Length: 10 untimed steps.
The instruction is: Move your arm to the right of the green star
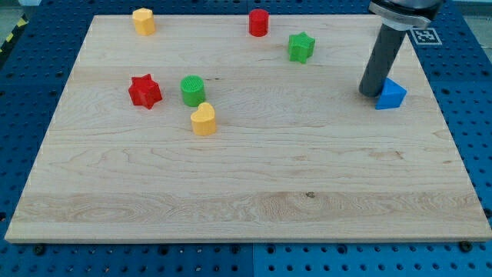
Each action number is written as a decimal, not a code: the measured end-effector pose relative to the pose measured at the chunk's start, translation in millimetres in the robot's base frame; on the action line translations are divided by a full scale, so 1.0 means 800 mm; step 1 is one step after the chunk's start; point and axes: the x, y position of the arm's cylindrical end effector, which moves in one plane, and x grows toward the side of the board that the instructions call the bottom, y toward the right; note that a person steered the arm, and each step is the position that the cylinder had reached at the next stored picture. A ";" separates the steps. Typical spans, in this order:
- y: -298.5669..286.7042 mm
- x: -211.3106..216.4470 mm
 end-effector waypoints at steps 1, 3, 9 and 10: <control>0.010 0.001; 0.009 0.001; -0.154 -0.002; -0.110 -0.022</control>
